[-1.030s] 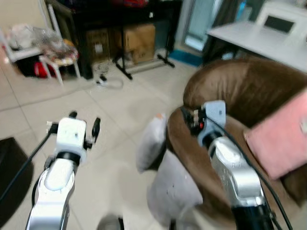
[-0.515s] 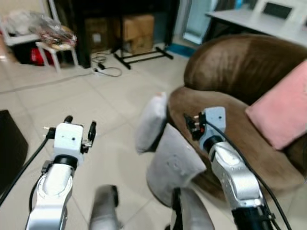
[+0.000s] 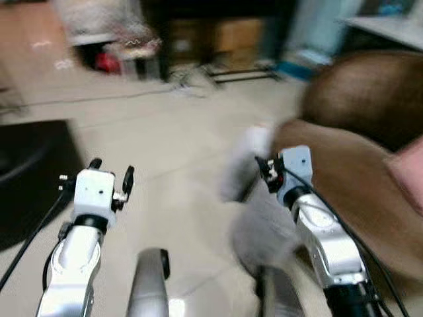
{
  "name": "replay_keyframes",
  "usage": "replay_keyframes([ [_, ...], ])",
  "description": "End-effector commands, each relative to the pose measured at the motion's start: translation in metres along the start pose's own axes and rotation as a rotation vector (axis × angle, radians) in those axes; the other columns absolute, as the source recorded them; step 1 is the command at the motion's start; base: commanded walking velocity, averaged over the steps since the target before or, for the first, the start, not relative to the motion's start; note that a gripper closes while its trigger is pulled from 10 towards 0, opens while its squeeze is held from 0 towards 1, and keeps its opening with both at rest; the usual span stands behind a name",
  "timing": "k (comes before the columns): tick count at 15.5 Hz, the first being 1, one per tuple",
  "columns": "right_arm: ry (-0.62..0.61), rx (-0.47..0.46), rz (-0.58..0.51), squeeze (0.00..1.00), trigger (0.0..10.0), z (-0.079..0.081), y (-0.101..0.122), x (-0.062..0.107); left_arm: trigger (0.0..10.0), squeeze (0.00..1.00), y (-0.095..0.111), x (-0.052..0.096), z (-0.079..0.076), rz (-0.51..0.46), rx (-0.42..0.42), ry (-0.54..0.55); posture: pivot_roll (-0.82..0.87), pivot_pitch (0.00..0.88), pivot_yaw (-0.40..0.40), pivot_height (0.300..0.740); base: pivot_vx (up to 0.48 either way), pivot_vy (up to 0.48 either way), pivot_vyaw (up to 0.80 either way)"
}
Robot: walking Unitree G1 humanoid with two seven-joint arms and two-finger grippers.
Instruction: Move the pillow to the sofa from floor
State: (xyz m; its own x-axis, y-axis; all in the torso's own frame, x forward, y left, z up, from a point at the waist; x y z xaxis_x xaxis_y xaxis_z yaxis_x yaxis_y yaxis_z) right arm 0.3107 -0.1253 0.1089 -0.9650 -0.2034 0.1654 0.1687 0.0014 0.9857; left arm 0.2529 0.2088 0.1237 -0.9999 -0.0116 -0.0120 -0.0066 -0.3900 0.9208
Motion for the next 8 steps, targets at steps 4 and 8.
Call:
replay_keyframes([
  [4,-0.022,-0.017,-0.013,0.0,10.0,-0.0024,0.0037,-0.0021,10.0,0.0,0.004,-0.0016,0.0014,-0.018,0.0,-0.006,-0.08,0.0,-0.083,0.561,0.313,0.0,0.0],
  [8,-0.03,-0.029,-0.011,0.0,10.0,-0.0031,0.0029,-0.0018,10.0,0.0,0.0041,-0.0023,0.0007,-0.019,0.001,-0.013,-0.08,0.0,-0.078,0.561,0.313,0.0,0.0],
])
Point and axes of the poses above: a point about 5 cm out from each wrist's last joint towards the gripper, its own x axis pointing back from the gripper into the wrist, its own y axis along the axis of the wrist's last joint, z = x × y, the point moved 2 cm from there along -x, pointing out of the wrist towards the gripper, and after that the axes turned 6 degrees about -x, right-handed, at the moved point
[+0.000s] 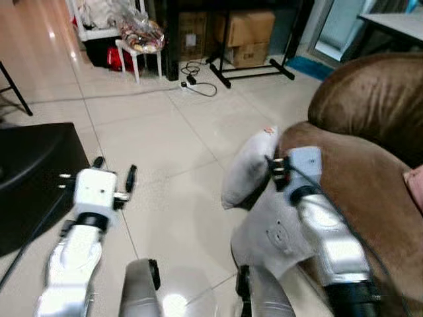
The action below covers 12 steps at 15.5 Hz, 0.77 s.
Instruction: Move the pillow to the sofa from floor
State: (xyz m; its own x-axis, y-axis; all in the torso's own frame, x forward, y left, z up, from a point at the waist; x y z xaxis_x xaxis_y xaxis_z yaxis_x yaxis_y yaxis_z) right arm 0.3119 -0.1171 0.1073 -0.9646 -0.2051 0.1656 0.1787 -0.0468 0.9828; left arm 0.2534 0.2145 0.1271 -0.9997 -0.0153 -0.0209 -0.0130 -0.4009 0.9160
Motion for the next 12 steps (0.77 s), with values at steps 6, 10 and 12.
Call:
replay_keyframes([
  [6,-0.034,0.009,-0.014,0.0,10.0,-0.0114,0.005,0.002,10.0,0.0,0.0027,-0.0027,-0.0062,-0.011,0.015,-0.028,-0.09,0.0,-0.07,0.561,0.312,0.0,0.0],
  [10,-0.048,0.005,-0.013,0.0,10.0,-0.014,0.0039,0.0033,10.0,0.0,0.0027,-0.0041,-0.0071,-0.012,0.015,-0.037,-0.09,0.0,-0.061,0.561,0.315,0.0,0.0],
  [12,-0.056,0.001,-0.013,0.0,10.0,-0.0147,0.0035,0.0035,10.0,0.0,0.0029,-0.0047,-0.007,-0.013,0.014,-0.04,-0.09,0.0,-0.054,0.561,0.315,0.0,0.0],
])
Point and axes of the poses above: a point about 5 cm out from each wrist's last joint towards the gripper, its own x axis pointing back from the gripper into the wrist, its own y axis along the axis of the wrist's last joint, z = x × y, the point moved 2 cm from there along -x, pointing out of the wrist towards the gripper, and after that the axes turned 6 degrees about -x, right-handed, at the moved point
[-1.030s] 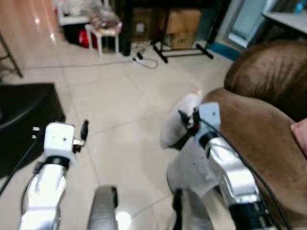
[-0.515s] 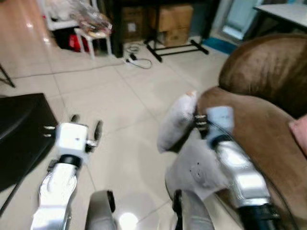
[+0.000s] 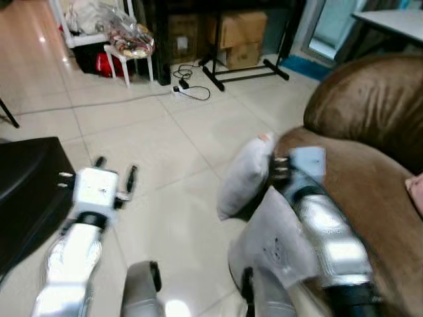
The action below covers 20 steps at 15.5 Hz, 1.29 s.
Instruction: Move the pillow to the sofa from floor
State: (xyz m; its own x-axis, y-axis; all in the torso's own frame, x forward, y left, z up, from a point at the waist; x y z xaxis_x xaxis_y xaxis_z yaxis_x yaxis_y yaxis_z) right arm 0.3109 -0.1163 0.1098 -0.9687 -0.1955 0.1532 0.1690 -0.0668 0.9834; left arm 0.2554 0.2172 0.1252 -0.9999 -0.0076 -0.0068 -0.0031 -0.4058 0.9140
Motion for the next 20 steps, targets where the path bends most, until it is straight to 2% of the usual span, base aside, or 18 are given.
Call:
replay_keyframes([
  [1,-0.047,0.018,0.002,0.0,10.0,-0.016,0.001,0.003,10.0,0.0,0.006,-0.003,-0.009,-0.025,0.018,-0.031,-0.09,0.0,-0.054,0.561,0.296,0.0,0.0],
  [4,-0.045,-0.002,0.0,0.0,10.0,-0.015,0.001,0.005,10.0,0.0,0.007,-0.004,-0.011,-0.032,0.029,-0.038,-0.1,0.0,-0.048,0.541,0.0,0.0,0.0],
  [10,-0.037,0.007,0.051,0.0,10.0,-0.016,-0.006,0.001,10.0,0.0,0.003,-0.002,-0.02,-0.007,-0.017,-0.143,-0.1,0.0,-0.046,0.496,0.0,0.0,0.0],
  [13,-0.045,-0.044,0.125,0.0,10.0,-0.02,-0.016,-0.012,10.0,0.0,0.002,-0.004,-0.022,-0.008,-0.059,-0.223,-0.1,0.0,-0.055,0.476,0.0,0.0,0.0],
  [18,-0.041,-0.01,0.226,0.0,10.0,-0.027,-0.034,-0.03,10.0,0.0,0.005,-0.004,-0.028,-0.019,-0.083,-0.307,-0.09,0.0,-0.059,0.451,0.0,0.0,0.0],
  [19,-0.036,-0.02,0.234,0.39,10.0,-0.027,-0.036,-0.033,10.0,0.0,0.006,-0.003,-0.029,-0.019,-0.084,-0.319,-0.09,0.0,-0.059,0.451,0.0,0.0,0.0],
  [20,-0.089,-0.006,0.267,1.0,10.0,-0.039,-0.04,-0.04,10.0,0.0,0.006,0.001,-0.032,-0.015,-0.089,-0.362,-0.08,0.0,-0.062,0.451,0.0,0.0,0.0],
])
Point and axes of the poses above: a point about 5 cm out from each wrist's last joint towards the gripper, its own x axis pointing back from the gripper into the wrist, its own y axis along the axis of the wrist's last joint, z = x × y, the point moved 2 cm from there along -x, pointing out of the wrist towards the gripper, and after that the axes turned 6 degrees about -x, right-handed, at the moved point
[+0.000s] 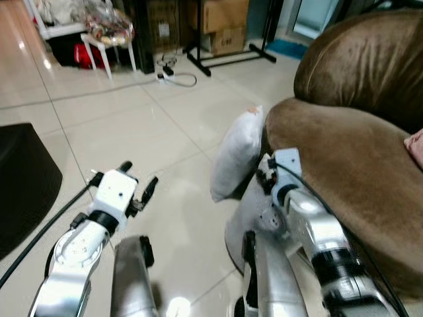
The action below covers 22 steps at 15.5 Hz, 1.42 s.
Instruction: Move the pillow to the sofa from floor
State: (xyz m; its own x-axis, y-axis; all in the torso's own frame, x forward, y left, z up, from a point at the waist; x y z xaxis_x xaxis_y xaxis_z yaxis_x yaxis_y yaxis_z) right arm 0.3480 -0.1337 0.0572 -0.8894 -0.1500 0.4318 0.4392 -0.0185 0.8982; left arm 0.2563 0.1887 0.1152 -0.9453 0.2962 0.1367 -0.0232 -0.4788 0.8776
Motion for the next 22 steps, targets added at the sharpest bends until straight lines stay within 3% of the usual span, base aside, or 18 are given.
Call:
replay_keyframes([
  [1,-0.087,0.018,0.018,1.0,10.0,-0.023,0.0,-0.004,10.0,0.0,0.003,0.004,-0.006,-0.003,-0.009,-0.057,-0.08,0.004,-0.062,0.451,0.0,0.0,0.0],
  [4,-0.153,0.074,0.086,1.0,10.0,-0.042,-0.01,-0.006,10.0,0.0,0.003,0.013,-0.01,0.005,-0.014,-0.106,-0.08,0.058,-0.056,0.451,0.0,0.0,0.0],
  [9,-0.279,0.081,0.133,1.0,10.0,-0.069,-0.02,-0.004,10.0,0.0,0.008,0.028,-0.013,0.02,-0.024,-0.174,-0.06,0.165,-0.052,0.451,0.0,0.0,0.0],
  [10,-0.303,0.035,0.137,0.0,10.0,-0.074,-0.024,-0.003,10.0,0.0,0.008,0.034,-0.01,0.033,-0.029,-0.186,-0.06,0.192,-0.043,0.451,0.0,0.0,0.0],
  [13,-0.355,0.12,0.206,0.0,10.0,-0.081,-0.038,0.001,10.0,0.0,0.009,0.045,-0.013,0.052,-0.025,-0.242,-0.06,0.196,-0.036,0.451,0.0,0.0,0.0],
  [14,-0.34,0.107,0.225,0.0,9.5,-0.079,-0.041,0.001,10.0,0.0,0.01,0.048,-0.017,0.055,-0.017,-0.271,-0.06,0.188,-0.042,0.451,0.0,0.0,0.0],
  [15,-0.315,0.097,0.238,0.0,6.8,-0.075,-0.043,0.0,10.0,0.0,0.01,0.05,-0.019,0.059,-0.008,-0.29,-0.07,0.184,-0.048,0.451,0.0,0.0,0.0],
  [16,-0.257,0.059,0.26,0.0,2.9,-0.067,-0.048,-0.002,10.0,0.0,0.01,0.052,-0.022,0.066,0.005,-0.324,-0.07,0.178,-0.055,0.451,0.0,0.0,0.0],
  [17,-0.203,0.031,0.28,0.0,0.0,-0.057,-0.053,-0.003,10.0,0.0,0.009,0.056,-0.026,0.078,0.005,-0.369,-0.07,0.174,-0.06,0.451,0.0,0.0,0.0],
  [22,-0.156,0.044,0.286,0.0,0.0,-0.044,-0.054,-0.006,10.0,0.0,0.006,0.059,-0.026,0.103,0.007,-0.38,-0.06,0.155,-0.069,0.451,0.0,0.0,0.0],
])
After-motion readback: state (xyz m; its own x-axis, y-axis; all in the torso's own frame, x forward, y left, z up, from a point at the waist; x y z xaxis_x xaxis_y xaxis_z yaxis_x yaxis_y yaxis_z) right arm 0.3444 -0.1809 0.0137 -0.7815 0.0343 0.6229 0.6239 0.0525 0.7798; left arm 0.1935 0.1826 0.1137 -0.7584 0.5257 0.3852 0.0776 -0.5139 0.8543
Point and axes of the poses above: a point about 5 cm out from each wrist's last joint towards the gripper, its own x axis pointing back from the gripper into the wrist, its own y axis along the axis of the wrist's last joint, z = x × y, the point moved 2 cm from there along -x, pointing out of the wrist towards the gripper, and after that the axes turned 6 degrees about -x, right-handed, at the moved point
